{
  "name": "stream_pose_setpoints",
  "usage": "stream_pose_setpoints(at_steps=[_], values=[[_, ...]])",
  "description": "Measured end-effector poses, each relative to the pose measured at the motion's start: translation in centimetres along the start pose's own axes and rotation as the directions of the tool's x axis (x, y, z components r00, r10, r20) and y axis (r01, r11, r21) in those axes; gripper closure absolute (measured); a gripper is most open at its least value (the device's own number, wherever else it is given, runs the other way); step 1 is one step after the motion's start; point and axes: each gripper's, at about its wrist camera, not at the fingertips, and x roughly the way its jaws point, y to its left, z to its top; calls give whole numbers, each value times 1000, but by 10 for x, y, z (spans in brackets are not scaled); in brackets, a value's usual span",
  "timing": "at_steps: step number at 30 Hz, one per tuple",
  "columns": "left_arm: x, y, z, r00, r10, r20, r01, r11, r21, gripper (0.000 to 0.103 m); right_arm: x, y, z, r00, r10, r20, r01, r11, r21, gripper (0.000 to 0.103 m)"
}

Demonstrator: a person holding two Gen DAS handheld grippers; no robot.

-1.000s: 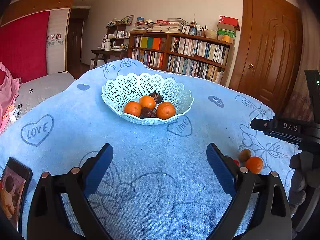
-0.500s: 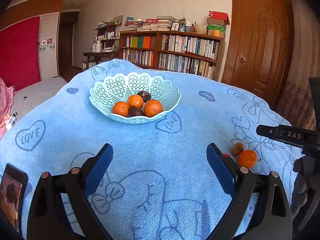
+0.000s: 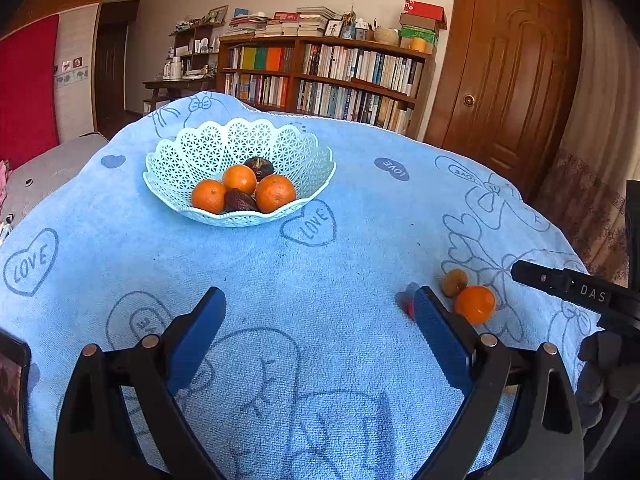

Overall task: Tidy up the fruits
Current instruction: 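Move the right tool to the remaining orange and grasp it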

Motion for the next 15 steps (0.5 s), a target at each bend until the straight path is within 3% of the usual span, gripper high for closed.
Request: stream_pose_setpoints(at_steps=[6,11,15], values=[[5,-7,1,999,-33,-31,33,999,11,7,9,-3,3,996,63,-64,-60,997,54,47],[12,-2,1,998,-30,-56,30,1000,-1,7,17,15,-7,985,124,-120,-126,992,-8,47],[13,1,1,998,-25,-59,25,1000,-8,7,28,30,-13,981,113,-158,-127,989,-80,47]])
